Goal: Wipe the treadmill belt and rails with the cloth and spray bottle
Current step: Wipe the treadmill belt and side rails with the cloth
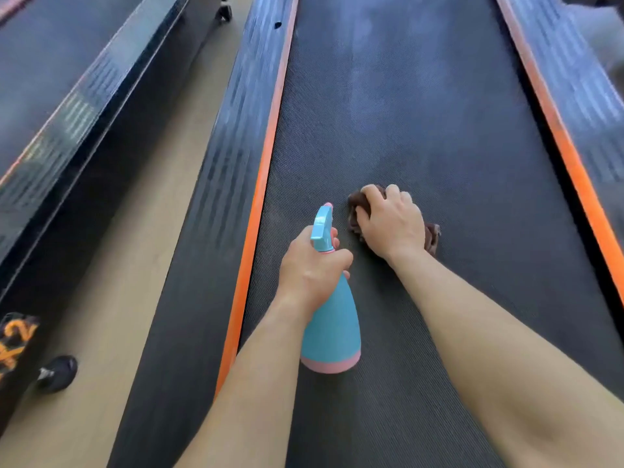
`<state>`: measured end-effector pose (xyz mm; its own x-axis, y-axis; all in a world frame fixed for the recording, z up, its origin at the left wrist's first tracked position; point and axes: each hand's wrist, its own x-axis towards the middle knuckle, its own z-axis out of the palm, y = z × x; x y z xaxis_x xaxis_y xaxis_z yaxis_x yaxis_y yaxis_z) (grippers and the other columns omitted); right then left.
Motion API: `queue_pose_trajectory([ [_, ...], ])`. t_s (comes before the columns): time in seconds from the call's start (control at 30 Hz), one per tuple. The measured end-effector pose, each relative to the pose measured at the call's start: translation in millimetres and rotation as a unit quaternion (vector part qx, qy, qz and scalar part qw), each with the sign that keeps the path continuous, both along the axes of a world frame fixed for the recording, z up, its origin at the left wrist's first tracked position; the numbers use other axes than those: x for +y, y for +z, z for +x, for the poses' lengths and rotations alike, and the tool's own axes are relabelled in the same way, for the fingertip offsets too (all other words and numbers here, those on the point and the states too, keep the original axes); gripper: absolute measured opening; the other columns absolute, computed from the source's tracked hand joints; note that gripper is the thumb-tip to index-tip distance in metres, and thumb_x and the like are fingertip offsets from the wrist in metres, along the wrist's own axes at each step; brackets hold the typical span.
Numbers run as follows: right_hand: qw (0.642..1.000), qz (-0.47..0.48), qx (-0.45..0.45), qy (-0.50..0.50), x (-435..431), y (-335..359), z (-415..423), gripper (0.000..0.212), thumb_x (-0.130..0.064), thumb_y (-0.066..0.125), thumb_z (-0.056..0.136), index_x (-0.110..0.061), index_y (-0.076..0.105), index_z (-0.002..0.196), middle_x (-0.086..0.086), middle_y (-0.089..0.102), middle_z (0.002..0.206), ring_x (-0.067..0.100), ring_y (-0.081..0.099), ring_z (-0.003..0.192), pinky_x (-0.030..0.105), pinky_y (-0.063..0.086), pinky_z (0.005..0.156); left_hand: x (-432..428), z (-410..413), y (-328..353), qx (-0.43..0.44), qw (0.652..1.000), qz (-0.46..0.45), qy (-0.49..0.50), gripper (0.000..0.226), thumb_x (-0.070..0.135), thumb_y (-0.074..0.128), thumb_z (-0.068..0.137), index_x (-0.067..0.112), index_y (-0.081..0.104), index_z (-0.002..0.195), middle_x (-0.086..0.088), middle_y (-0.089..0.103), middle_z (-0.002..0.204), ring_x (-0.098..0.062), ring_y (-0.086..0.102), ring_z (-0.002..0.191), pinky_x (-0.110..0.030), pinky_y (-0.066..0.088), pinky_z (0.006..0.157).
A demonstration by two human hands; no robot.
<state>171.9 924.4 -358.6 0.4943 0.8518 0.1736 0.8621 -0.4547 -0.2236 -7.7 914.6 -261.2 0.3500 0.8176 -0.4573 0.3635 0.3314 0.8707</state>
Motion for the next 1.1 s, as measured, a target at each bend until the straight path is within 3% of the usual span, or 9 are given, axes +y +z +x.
queue_pose_trajectory([
  [0.1,0.993,0.025,-0.020,0.117,-65,-6,-31,0.033,-0.046,0.052,0.095,-0.025,0.060,0.120,0.009,0.054,0.099,0.035,0.054,0.087,0.043,0.050,0.070,4,-1,-2,0.005,1.000,0.010,0.003,0.049,0.021,0.062,0.060,0.023,0.070,0.108,0.005,0.067,0.093,-0.009,0.064,0.061,-0.050,0.064,0.083],
  [0.2,0.971,0.024,-0.027,0.237,-109,-11,-29,0.035,-0.050,0.048,0.096,-0.027,0.060,0.121,0.005,0.053,0.096,0.030,0.052,0.081,0.042,0.050,0.068,6,-2,-3,0.006,1.000,0.013,-0.003,0.048,0.020,0.062,0.060,0.028,0.070,0.107,0.008,0.065,0.090,-0.007,0.064,0.060,-0.050,0.065,0.082],
  [0.27,0.974,0.023,-0.040,0.220,-94,-9,-16,0.036,-0.052,0.045,0.095,-0.028,0.060,0.119,0.005,0.054,0.096,0.030,0.055,0.082,0.040,0.051,0.066,5,-3,-3,0.009,1.000,0.013,-0.014,0.047,0.021,0.063,0.060,0.032,0.069,0.104,0.010,0.065,0.087,-0.007,0.063,0.057,-0.050,0.064,0.085],
  [0.5,1.000,-0.002,0.010,0.002,-29,-1,-9,0.034,-0.048,0.052,0.096,-0.027,0.056,0.122,0.012,0.055,0.109,0.038,0.055,0.098,0.045,0.050,0.077,8,-8,1,0.010,0.999,0.023,-0.028,0.046,0.021,0.064,0.061,0.024,0.070,0.106,0.009,0.066,0.091,-0.006,0.064,0.057,-0.051,0.063,0.087],
  [0.73,0.969,0.005,-0.018,0.247,-130,-9,-46,0.035,-0.051,0.049,0.095,-0.028,0.060,0.119,0.004,0.053,0.096,0.030,0.052,0.082,0.044,0.051,0.071,17,-16,1,-0.005,0.999,0.031,-0.031,0.050,0.021,0.063,0.061,0.028,0.070,0.110,0.009,0.064,0.089,-0.009,0.064,0.061,-0.053,0.063,0.085],
  [0.83,0.986,0.026,-0.024,0.164,-86,-4,-29,0.035,-0.052,0.049,0.094,-0.029,0.060,0.117,0.005,0.055,0.098,0.032,0.057,0.089,0.042,0.053,0.071,16,-21,6,-0.002,0.999,0.035,-0.038,0.048,0.021,0.062,0.060,0.038,0.068,0.105,0.012,0.063,0.089,-0.011,0.063,0.066,-0.050,0.064,0.085],
  [0.97,1.000,-0.003,0.016,0.007,-26,3,-11,0.035,-0.049,0.052,0.097,-0.026,0.056,0.122,0.011,0.055,0.108,0.037,0.055,0.102,0.045,0.049,0.077,18,-25,12,-0.009,0.999,0.027,-0.039,0.049,0.019,0.061,0.061,0.027,0.068,0.108,0.007,0.064,0.093,-0.011,0.062,0.062,-0.050,0.064,0.085],
  [1.03,1.000,0.001,-0.005,0.003,-29,3,-24,0.034,-0.047,0.052,0.096,-0.025,0.057,0.120,0.012,0.055,0.104,0.038,0.055,0.096,0.044,0.049,0.074,21,-29,14,-0.010,0.999,0.029,-0.031,0.052,0.017,0.061,0.061,0.019,0.069,0.112,0.005,0.065,0.094,-0.014,0.063,0.066,-0.048,0.065,0.084],
  [1.1,0.997,0.018,-0.026,0.075,-59,2,-53,0.032,-0.047,0.053,0.093,-0.025,0.060,0.116,0.010,0.055,0.097,0.035,0.056,0.087,0.042,0.049,0.068,24,-36,17,-0.004,0.999,0.037,-0.031,0.055,0.016,0.061,0.062,0.016,0.069,0.117,0.003,0.065,0.097,-0.015,0.063,0.072,-0.040,0.066,0.081],
])
